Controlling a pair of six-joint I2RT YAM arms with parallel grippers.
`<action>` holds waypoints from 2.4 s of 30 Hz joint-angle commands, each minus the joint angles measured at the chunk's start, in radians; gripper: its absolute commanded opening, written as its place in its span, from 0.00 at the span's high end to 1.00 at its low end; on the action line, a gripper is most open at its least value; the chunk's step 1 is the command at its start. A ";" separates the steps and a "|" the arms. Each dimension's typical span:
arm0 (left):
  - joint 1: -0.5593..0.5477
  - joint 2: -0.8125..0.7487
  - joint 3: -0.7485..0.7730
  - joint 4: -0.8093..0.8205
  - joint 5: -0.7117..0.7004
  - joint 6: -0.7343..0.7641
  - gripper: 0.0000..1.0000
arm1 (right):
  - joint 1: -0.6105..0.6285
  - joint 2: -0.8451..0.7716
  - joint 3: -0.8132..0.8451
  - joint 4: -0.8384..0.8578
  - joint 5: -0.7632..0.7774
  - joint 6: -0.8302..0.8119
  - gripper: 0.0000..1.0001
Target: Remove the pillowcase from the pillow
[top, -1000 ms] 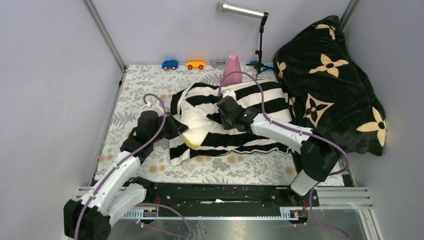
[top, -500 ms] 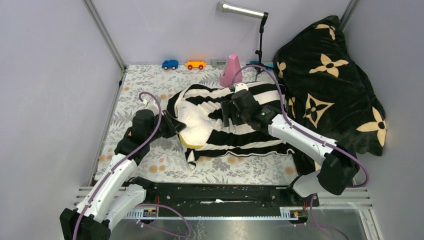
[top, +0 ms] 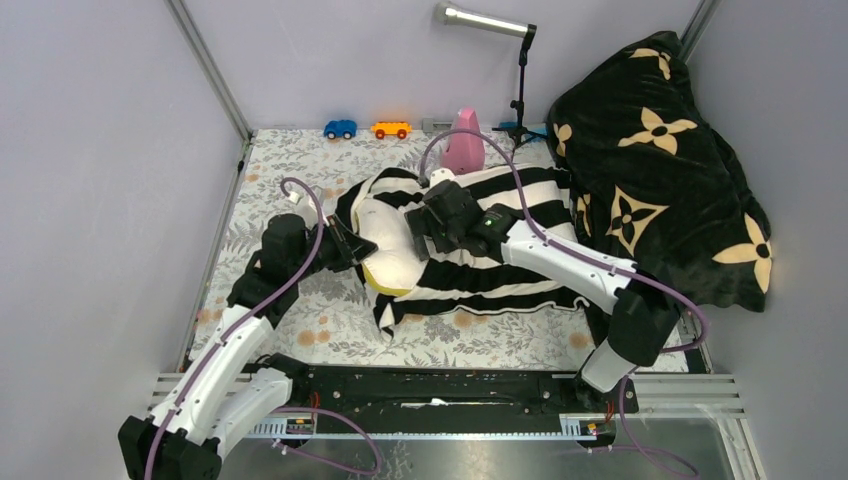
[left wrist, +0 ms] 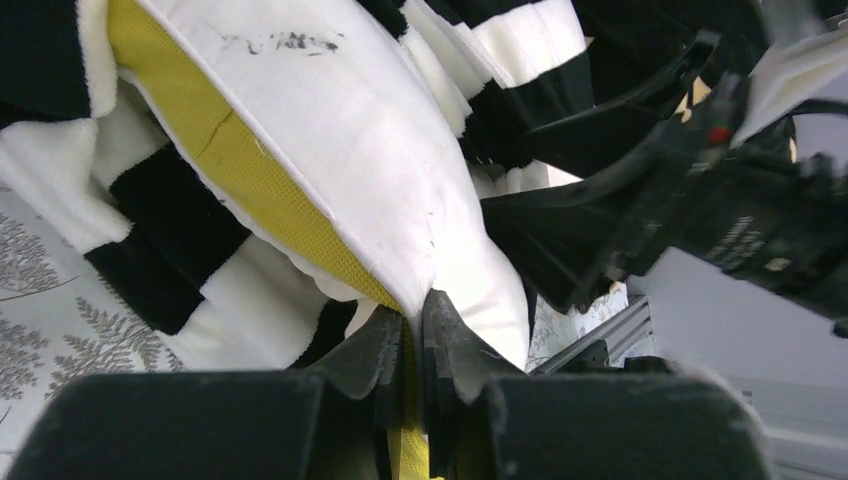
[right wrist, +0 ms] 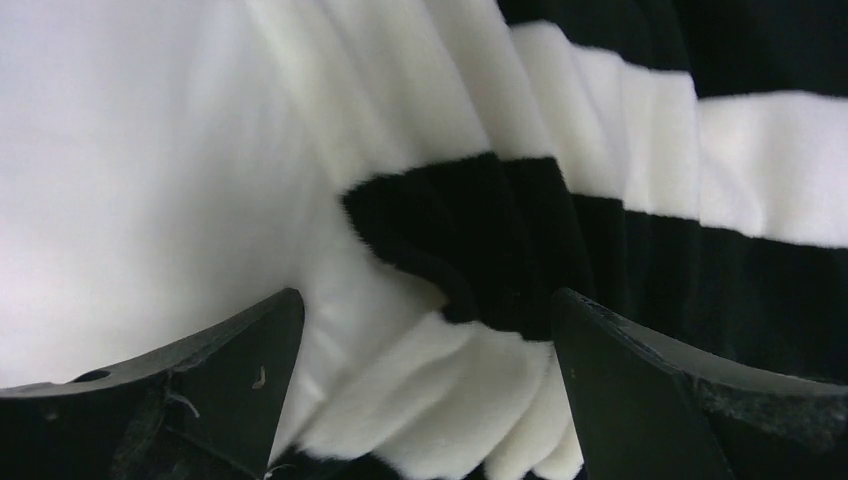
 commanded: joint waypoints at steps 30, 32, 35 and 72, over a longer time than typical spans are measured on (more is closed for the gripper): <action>-0.029 0.098 0.172 0.095 0.035 -0.012 1.00 | 0.139 -0.377 -0.207 0.251 -0.353 -0.175 0.00; -0.032 0.104 0.175 0.100 0.040 -0.013 1.00 | 0.181 -0.348 -0.183 0.241 -0.314 -0.207 0.00; -0.034 0.106 0.172 0.123 0.057 -0.025 1.00 | 0.223 -0.295 -0.152 0.241 -0.241 -0.237 0.00; -0.001 0.232 0.099 0.118 -0.393 -0.171 0.18 | 0.250 -0.479 -0.430 0.408 0.130 -0.193 1.00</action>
